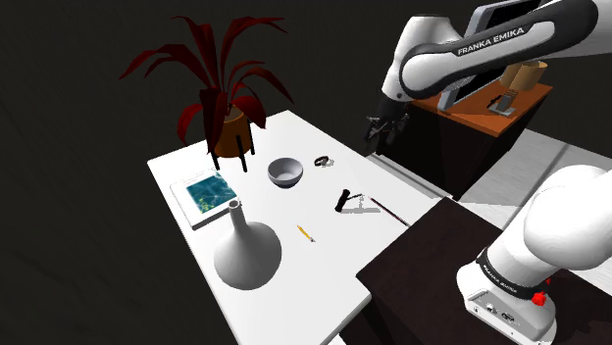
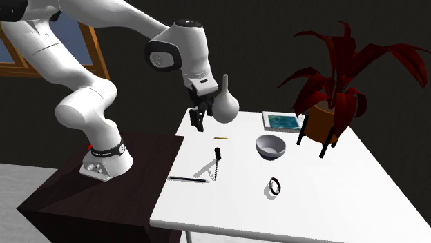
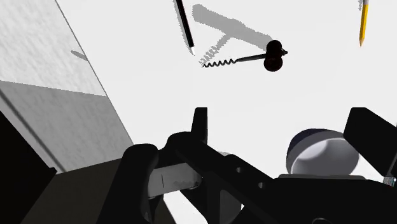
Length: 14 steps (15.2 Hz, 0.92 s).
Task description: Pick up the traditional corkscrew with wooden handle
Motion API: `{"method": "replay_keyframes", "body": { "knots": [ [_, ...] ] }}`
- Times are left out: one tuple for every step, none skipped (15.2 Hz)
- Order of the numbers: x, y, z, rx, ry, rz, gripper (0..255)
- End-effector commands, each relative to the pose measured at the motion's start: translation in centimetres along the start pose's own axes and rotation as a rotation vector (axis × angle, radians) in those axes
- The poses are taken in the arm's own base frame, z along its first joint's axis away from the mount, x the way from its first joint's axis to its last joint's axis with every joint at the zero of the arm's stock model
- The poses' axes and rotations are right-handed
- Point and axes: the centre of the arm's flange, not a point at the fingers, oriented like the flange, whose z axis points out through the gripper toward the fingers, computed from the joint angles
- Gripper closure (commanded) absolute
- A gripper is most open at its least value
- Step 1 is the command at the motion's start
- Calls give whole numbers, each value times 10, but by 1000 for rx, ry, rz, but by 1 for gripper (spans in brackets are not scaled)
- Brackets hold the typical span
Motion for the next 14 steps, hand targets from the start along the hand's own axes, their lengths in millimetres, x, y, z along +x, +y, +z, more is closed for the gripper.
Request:
{"method": "replay_keyframes", "body": {
  "knots": [
    [3, -8, 27, 12, -10, 7, 0],
    [5, -11, 40, 17, -16, 10, 0],
    [8, -13, 52, 23, -21, 13, 0],
    [10, -16, 65, 29, -27, 17, 0],
    [13, -19, 78, 34, -32, 20, 0],
    [15, -22, 90, 40, -38, 23, 0],
    [17, -25, 103, 46, -43, 26, 0],
    [19, -28, 115, 51, -49, 29, 0],
    [21, -32, 128, 57, -55, 32, 0],
    [23, -35, 141, 63, -60, 35, 0],
    [25, -38, 153, 68, -66, 38, 0],
    [27, -41, 164, 74, -71, 41, 0],
    [27, -41, 170, 74, -71, 41, 0],
    [26, -40, 175, 74, -71, 41, 0]
  ]
}}
